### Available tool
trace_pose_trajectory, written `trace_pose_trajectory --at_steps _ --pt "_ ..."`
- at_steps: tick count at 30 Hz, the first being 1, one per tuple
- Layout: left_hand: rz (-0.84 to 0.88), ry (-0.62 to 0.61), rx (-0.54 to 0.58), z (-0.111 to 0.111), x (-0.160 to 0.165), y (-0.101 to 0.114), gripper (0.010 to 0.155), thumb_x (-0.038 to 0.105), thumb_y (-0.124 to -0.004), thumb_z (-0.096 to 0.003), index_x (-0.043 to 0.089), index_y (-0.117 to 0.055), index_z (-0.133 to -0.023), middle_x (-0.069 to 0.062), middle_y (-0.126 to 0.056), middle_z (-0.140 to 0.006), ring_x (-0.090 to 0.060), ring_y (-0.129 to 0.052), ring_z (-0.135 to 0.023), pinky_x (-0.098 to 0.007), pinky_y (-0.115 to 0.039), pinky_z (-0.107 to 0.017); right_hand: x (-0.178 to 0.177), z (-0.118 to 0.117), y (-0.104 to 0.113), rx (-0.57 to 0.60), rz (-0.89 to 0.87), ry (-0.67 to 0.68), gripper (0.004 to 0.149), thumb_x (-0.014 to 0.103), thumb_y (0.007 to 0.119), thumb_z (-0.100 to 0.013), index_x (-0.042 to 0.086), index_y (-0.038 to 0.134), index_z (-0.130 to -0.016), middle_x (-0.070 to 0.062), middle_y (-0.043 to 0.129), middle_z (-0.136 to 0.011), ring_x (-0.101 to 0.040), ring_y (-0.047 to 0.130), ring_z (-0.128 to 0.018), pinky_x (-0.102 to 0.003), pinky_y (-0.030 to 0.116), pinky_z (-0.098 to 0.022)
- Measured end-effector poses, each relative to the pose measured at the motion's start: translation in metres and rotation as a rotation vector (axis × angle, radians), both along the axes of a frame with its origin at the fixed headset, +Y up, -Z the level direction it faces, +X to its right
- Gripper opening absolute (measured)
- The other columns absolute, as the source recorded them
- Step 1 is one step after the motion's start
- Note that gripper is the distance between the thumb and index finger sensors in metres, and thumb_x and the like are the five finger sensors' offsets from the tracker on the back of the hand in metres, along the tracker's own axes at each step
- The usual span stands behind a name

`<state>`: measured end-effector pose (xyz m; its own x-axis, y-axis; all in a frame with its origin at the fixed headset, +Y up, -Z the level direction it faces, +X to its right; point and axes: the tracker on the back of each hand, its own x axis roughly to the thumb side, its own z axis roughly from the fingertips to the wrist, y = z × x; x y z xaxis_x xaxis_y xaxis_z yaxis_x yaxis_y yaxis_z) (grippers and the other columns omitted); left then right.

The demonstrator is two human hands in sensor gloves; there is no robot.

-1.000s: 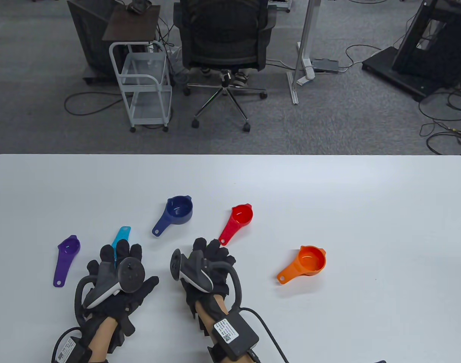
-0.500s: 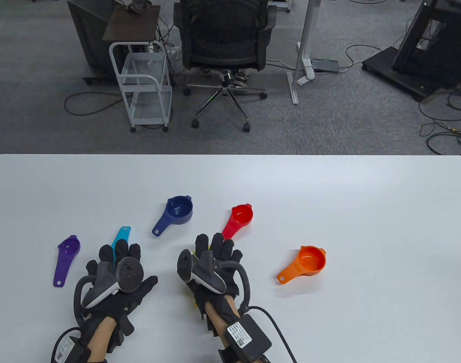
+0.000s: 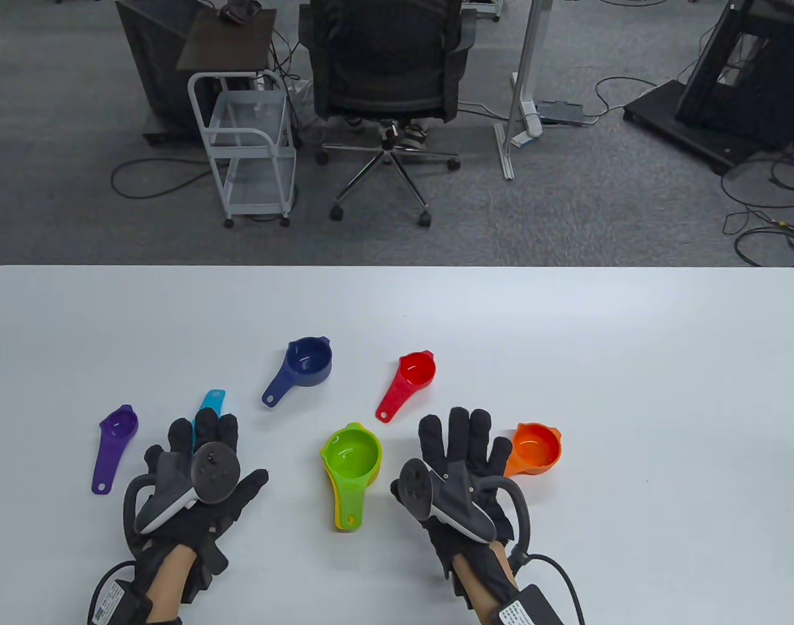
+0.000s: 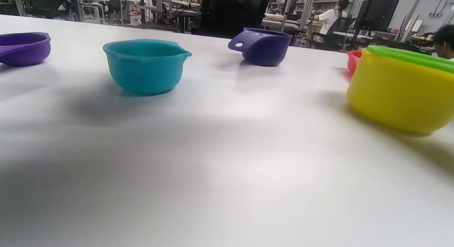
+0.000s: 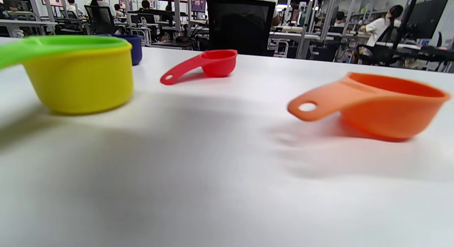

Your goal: Nest plastic measuring cups

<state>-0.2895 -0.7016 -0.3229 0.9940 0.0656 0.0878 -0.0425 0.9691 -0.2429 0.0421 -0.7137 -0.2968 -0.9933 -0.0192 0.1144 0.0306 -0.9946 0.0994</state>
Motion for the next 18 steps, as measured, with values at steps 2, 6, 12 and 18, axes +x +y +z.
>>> trace_pose_trajectory --at_steps 2,6,12,18 --pt "0.001 0.001 -0.001 0.0 0.0 -0.001 0.093 0.069 -0.051 -0.0514 0.017 -0.01 -0.116 -0.02 -0.005 -0.121 -0.06 -0.009 -0.106 -0.081 -0.013 -0.063 0.003 0.002 -0.012 0.004 0.011 0.018 0.093 0.066 0.046 -0.052 0.011 0.005 -0.116 -0.04 -0.004 -0.114 -0.063 -0.005 -0.095 -0.081 0.011 -0.063" --pt "0.01 -0.011 -0.016 0.0 0.002 -0.006 0.092 0.069 -0.051 -0.0516 0.017 -0.01 -0.116 -0.02 -0.005 -0.121 -0.06 -0.009 -0.106 -0.081 -0.013 -0.063 0.009 0.008 -0.015 -0.079 0.06 0.004 0.095 0.067 0.044 -0.051 0.011 0.0 -0.114 -0.04 -0.008 -0.113 -0.063 -0.008 -0.093 -0.081 0.009 -0.064" --pt "-0.005 -0.044 -0.003 0.003 0.011 -0.006 0.092 0.069 -0.051 -0.0516 0.017 -0.011 -0.116 -0.02 -0.006 -0.122 -0.06 -0.01 -0.106 -0.081 -0.014 -0.063 0.02 0.014 -0.01 -0.061 -0.05 -0.004 0.095 0.066 0.045 -0.051 0.01 0.002 -0.114 -0.039 -0.005 -0.114 -0.063 -0.006 -0.094 -0.081 0.011 -0.064" --pt "0.047 -0.075 0.09 -0.018 0.022 0.011 0.09 0.069 -0.053 -0.0519 0.021 -0.015 -0.117 -0.017 -0.01 -0.124 -0.059 -0.016 -0.11 -0.081 -0.017 -0.066 0.03 0.011 -0.009 -0.086 -0.092 -0.031 0.094 0.066 0.044 -0.051 0.009 0.002 -0.114 -0.039 -0.005 -0.113 -0.062 -0.005 -0.094 -0.081 0.011 -0.064"
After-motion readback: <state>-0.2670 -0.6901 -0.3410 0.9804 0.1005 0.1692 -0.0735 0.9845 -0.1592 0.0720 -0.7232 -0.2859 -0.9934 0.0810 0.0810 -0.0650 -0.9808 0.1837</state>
